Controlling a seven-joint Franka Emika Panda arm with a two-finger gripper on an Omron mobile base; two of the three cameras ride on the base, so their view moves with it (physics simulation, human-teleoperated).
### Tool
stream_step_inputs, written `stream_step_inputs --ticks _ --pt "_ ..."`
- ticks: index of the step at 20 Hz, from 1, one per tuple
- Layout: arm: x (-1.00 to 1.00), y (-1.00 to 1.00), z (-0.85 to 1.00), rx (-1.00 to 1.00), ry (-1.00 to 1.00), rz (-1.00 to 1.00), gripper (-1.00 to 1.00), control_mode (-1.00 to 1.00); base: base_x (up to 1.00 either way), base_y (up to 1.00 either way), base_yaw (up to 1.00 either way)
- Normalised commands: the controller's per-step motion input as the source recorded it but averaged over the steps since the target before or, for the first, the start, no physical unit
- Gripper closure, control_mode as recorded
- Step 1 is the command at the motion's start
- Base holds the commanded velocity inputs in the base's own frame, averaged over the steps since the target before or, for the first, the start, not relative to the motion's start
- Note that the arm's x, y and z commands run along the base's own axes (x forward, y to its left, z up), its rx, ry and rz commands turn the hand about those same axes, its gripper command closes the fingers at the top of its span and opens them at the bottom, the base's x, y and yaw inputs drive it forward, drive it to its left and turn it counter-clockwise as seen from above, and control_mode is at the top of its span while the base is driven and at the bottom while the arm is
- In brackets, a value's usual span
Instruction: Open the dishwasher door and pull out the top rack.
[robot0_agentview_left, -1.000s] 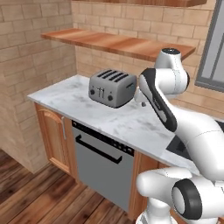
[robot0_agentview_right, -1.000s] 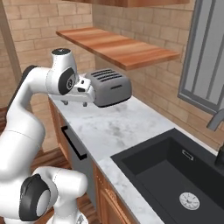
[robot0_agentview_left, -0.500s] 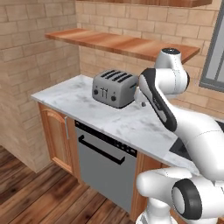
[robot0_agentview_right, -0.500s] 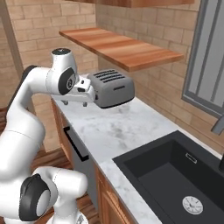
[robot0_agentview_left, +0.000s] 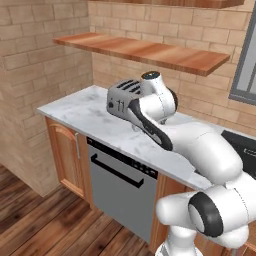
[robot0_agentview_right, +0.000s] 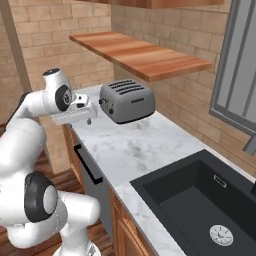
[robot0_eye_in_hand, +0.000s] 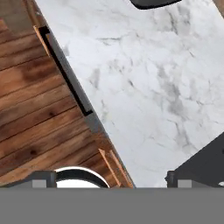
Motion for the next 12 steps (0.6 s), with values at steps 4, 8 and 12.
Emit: stream_step_inputs --ticks 4,8,12 --pt "0.22 1.00 -0.70 -0.50 0.12 0.19 -1.00 -1.00 0.00 0.00 0.00" --pt "0.00 1.00 -0.64 -0.43 0.16 0.17 -1.00 -1.00 0.00 0.00 0.00" --pt "0.00 0.74 -0.64 -0.36 0.21 0.12 -1.00 -1.00 0.00 0.00 0.00"
